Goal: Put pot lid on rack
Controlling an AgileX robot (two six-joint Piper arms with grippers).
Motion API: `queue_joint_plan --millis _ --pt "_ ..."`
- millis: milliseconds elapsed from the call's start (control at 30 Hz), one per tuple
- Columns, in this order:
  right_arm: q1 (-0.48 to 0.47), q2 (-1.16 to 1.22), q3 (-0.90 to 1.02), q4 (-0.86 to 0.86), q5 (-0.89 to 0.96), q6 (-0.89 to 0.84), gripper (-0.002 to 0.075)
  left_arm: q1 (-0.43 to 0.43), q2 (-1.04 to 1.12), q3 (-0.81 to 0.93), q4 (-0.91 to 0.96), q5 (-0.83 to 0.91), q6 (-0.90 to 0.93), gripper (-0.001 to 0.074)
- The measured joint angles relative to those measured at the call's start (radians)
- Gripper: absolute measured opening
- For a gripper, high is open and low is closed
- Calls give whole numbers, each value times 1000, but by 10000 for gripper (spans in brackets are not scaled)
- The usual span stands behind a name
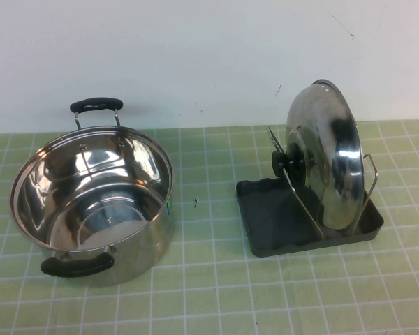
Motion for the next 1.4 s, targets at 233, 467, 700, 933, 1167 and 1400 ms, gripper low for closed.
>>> queue_joint_plan --millis 233,467,700,933,1167,1400 --pt "0 0 0 0 0 0 -1 63 -2 0 -32 92 -14 -1" --pt "0 0 0 0 0 0 -1 178 -2 59 -134 -9 -1 -1" --pt "0 0 0 0 1 -2 -1 230 -2 87 -199 -104 70 -1" --pt "0 0 0 0 2 0 -1 297 -2 87 -254 -68 165 -1" --pt "0 0 0 0 2 1 -1 347 -2 87 -265 -68 196 -1" --pt "0 0 0 0 2 1 -1 347 -2 87 -307 -68 198 -1"
